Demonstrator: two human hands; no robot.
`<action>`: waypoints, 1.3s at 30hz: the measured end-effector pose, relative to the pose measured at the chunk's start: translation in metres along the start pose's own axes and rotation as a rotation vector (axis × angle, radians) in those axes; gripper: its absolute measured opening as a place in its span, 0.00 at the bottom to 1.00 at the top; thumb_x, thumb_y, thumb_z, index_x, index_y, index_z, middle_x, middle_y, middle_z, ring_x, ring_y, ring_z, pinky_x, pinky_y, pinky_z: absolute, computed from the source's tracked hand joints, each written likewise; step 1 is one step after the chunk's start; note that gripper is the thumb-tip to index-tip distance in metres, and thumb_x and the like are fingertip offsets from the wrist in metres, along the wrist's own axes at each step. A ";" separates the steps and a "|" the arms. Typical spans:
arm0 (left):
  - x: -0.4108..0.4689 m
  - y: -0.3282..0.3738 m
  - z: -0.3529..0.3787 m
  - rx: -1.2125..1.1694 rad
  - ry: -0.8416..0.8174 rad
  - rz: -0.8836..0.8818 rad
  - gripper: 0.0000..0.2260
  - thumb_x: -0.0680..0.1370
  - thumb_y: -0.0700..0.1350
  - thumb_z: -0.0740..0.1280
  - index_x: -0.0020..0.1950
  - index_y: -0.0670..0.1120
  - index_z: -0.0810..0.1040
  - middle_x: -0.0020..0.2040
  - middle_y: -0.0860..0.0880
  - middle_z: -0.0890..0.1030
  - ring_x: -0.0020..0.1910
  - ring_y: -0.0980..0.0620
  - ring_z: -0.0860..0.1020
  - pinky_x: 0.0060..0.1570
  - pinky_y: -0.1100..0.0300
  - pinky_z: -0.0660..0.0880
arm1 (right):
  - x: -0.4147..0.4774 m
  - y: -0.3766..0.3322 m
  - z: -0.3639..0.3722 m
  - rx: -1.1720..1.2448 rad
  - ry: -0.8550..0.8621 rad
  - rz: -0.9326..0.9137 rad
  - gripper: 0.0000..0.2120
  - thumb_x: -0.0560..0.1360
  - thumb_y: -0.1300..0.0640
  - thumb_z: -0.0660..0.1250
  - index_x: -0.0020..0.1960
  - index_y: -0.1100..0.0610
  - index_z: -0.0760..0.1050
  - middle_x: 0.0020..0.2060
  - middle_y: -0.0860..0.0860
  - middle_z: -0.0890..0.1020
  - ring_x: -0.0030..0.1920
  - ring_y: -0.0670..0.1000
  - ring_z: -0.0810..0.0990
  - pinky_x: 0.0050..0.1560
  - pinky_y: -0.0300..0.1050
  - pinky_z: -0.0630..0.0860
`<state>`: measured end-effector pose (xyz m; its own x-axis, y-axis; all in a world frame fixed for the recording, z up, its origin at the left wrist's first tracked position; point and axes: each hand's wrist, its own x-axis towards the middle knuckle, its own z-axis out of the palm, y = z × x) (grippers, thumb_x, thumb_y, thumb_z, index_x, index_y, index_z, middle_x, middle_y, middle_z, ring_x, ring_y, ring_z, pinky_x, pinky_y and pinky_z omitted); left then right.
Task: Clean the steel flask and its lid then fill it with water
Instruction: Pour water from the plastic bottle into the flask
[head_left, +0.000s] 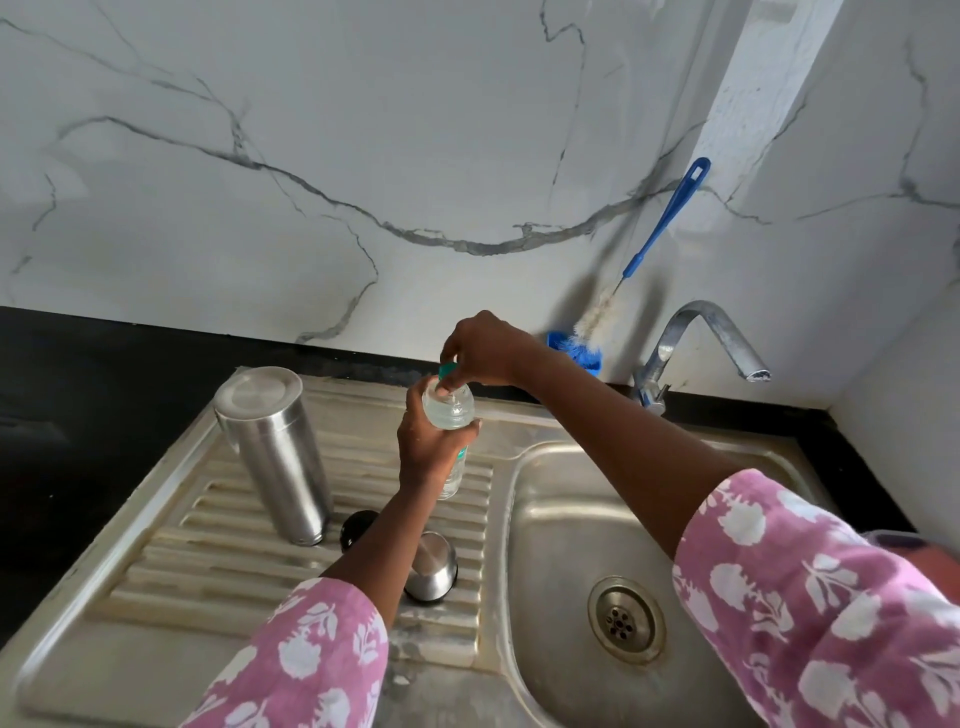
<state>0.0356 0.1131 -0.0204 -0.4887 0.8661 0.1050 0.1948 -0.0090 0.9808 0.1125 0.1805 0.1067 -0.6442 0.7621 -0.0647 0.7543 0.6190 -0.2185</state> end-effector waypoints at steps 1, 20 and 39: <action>0.000 -0.001 0.001 0.002 0.000 0.004 0.32 0.65 0.38 0.77 0.65 0.47 0.69 0.55 0.49 0.77 0.52 0.51 0.75 0.52 0.60 0.69 | 0.000 0.000 0.001 0.016 0.007 -0.007 0.21 0.70 0.50 0.74 0.59 0.57 0.79 0.54 0.55 0.80 0.55 0.53 0.76 0.49 0.40 0.70; 0.000 -0.010 0.003 0.037 0.033 0.063 0.32 0.66 0.38 0.77 0.66 0.46 0.67 0.58 0.46 0.77 0.54 0.49 0.76 0.52 0.61 0.70 | -0.010 0.081 0.160 0.699 0.214 0.555 0.22 0.67 0.65 0.75 0.59 0.63 0.77 0.53 0.58 0.81 0.51 0.53 0.79 0.52 0.37 0.71; 0.002 -0.008 -0.006 0.124 -0.065 0.023 0.33 0.67 0.46 0.78 0.68 0.49 0.66 0.58 0.50 0.77 0.54 0.52 0.75 0.52 0.61 0.69 | -0.028 0.048 0.168 1.221 0.200 0.267 0.33 0.64 0.79 0.60 0.67 0.61 0.68 0.58 0.54 0.77 0.59 0.52 0.75 0.57 0.46 0.75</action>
<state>0.0284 0.1118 -0.0276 -0.4278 0.8969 0.1124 0.3108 0.0292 0.9500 0.1457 0.1568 -0.0660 -0.3797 0.9173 -0.1203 0.1812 -0.0538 -0.9820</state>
